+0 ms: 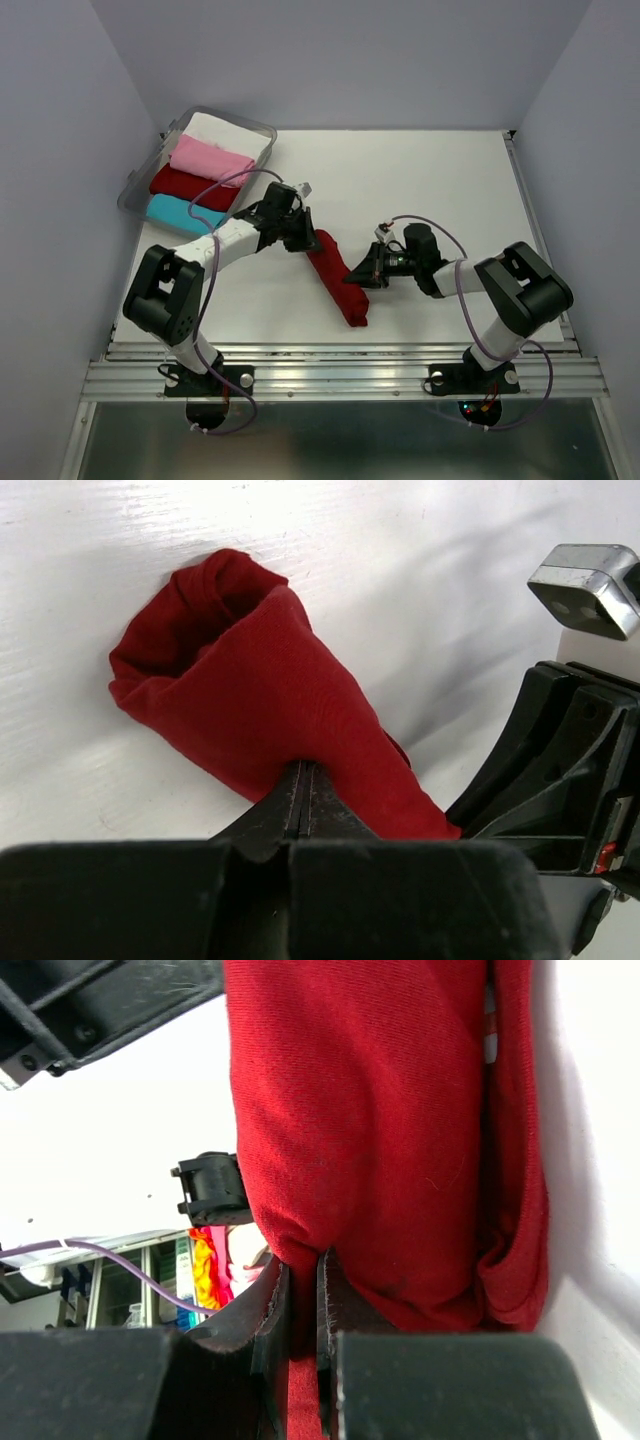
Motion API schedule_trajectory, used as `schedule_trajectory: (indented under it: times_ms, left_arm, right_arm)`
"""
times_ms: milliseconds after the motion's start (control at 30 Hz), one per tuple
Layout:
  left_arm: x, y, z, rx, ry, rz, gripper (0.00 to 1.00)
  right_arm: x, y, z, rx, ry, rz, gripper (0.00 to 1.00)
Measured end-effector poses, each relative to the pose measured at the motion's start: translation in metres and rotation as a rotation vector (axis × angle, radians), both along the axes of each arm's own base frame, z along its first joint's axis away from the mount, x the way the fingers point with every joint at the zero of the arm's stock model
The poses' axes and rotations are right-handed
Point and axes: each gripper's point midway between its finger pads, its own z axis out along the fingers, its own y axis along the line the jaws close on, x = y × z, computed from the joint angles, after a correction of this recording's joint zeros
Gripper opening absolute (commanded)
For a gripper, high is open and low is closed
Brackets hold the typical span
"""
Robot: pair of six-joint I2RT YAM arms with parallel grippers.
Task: Roll the t-shirts
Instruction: Roll the T-shirt to the center of the board.
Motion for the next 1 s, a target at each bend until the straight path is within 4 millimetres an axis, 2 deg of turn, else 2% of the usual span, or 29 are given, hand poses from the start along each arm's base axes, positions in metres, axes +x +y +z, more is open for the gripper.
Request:
schedule_trajectory:
  times_ms: [200,267,333,400,433,467,567,667,800,867,1000]
  left_arm:
    - [0.010,-0.013,-0.006,0.009,0.008,-0.022,0.00]
    - [0.012,-0.017,-0.009,0.012,0.012,-0.030,0.00]
    - [0.014,-0.021,-0.013,0.017,0.018,-0.036,0.00]
    - [0.016,-0.025,-0.017,0.021,0.025,-0.043,0.00]
    - [0.016,-0.026,-0.020,0.023,0.029,-0.046,0.00]
    - [0.017,-0.027,-0.023,0.027,0.035,-0.048,0.00]
    - [0.016,-0.029,-0.028,0.033,0.043,-0.053,0.00]
    - [0.016,-0.030,-0.030,0.033,0.041,-0.055,0.00]
    - [0.016,-0.032,-0.029,0.032,0.036,-0.058,0.00]
    - [0.017,-0.032,-0.029,0.030,0.034,-0.058,0.00]
    - [0.017,-0.032,-0.029,0.030,0.033,-0.058,0.00]
  right_arm:
    - [0.006,-0.009,0.000,0.009,0.001,-0.020,0.01]
    - [0.007,-0.013,-0.002,0.008,0.006,-0.028,0.09]
    - [0.009,-0.015,-0.003,0.006,0.006,-0.033,0.22]
    - [0.010,-0.017,-0.005,-0.002,-0.005,-0.034,0.30]
    - [0.010,-0.018,-0.008,-0.012,-0.001,-0.035,0.45]
    - [0.011,-0.020,-0.013,-0.038,-0.002,-0.040,0.53]
    - [0.015,-0.027,-0.027,-0.151,-0.010,-0.062,0.65]
    - [0.026,-0.037,-0.025,-0.265,-0.067,-0.100,0.66]
    - [0.043,-0.055,-0.010,-0.415,-0.168,-0.159,0.66]
    - [0.049,-0.067,0.002,-0.489,-0.221,-0.191,0.59]
    - [0.049,-0.084,0.018,-0.601,-0.286,-0.235,0.39]
